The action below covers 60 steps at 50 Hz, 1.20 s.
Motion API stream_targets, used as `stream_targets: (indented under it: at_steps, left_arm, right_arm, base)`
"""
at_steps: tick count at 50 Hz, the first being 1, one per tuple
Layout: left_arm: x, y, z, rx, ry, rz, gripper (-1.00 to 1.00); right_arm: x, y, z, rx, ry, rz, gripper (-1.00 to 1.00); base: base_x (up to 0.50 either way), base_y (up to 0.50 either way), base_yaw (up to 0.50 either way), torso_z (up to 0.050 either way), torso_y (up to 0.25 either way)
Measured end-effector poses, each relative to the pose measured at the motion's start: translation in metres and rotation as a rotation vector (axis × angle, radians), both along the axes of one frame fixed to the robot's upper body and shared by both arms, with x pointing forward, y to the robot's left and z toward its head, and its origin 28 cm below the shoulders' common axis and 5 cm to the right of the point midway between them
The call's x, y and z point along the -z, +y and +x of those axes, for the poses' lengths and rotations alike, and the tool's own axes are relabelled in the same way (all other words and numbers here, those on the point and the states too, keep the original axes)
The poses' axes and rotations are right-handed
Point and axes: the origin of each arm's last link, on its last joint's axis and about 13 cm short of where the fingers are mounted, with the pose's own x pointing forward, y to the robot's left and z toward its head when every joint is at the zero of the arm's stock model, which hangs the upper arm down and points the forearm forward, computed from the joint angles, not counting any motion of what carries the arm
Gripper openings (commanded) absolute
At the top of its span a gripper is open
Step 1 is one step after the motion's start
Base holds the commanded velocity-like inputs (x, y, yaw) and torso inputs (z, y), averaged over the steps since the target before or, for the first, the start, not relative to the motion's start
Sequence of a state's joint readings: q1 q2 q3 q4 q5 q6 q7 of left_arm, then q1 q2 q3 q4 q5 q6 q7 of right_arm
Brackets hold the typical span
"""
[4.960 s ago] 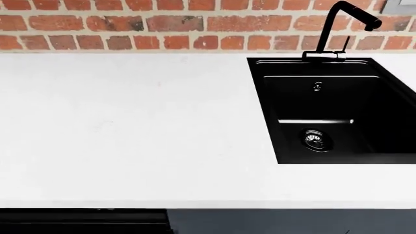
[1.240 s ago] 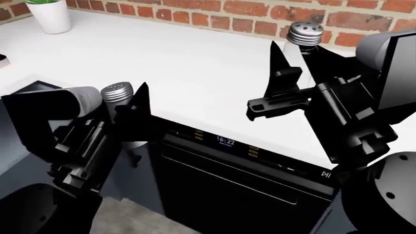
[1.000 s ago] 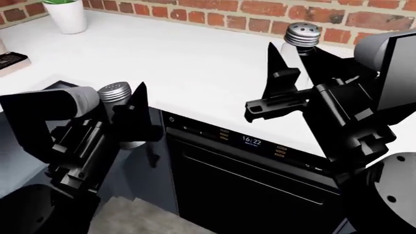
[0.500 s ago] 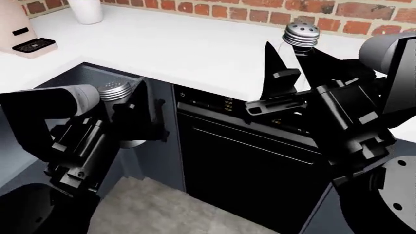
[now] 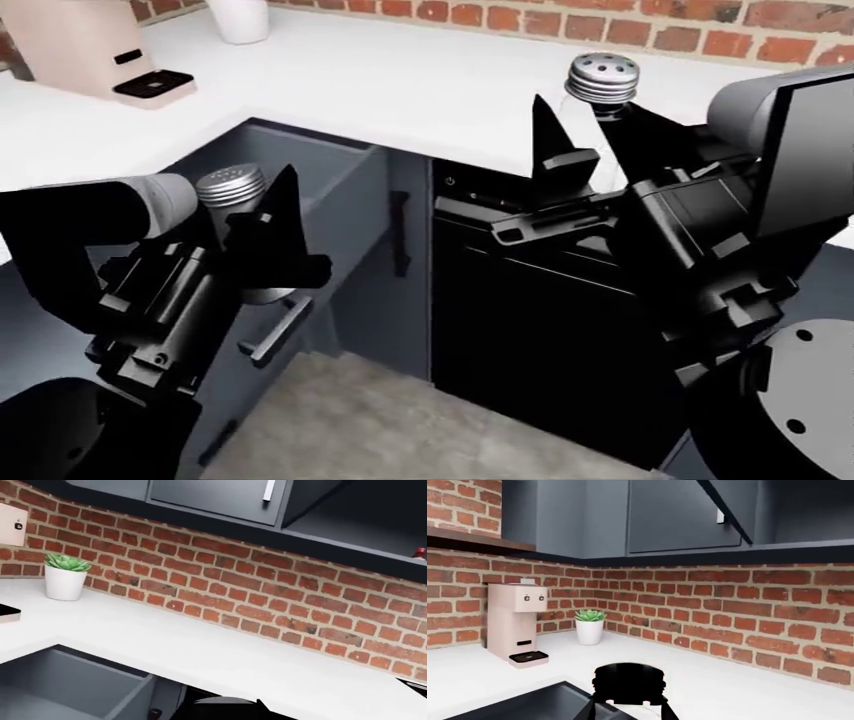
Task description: Pick and place the shaker into the drawer. Then close the cabinet.
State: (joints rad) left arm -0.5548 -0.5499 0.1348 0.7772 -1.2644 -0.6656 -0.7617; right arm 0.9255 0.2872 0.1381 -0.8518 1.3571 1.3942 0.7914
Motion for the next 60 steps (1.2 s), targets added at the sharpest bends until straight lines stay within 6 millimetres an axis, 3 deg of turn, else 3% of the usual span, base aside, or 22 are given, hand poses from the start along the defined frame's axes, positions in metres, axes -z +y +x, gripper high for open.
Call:
stream_targets:
  at_steps: [44,55,60]
  left_arm:
    - [-0.001,0.0,0.001,-0.007,-0.002,0.015,-1.0]
    - [-0.003,-0.001,0.001,-0.006,-0.003,0.026,-1.0]
    - [-0.015,-0.003,0.006,0.004,-0.008,0.052,-1.0]
  right_arm:
    - [0.001,0.0,0.002,-0.006,0.01,-0.008,-1.0]
    - [0.002,0.0,0.001,-0.009,0.019,-0.015,-1.0]
    - [-0.002,-0.002,0.001,0.003,0.025,-0.04,-1.0]
  base:
    - [-0.23,0.44,0.0,0.0,0.0]
    - [0.0,0.0,0.0,0.0,0.0]
    - [0.0,0.0,0.0,0.0,0.0]
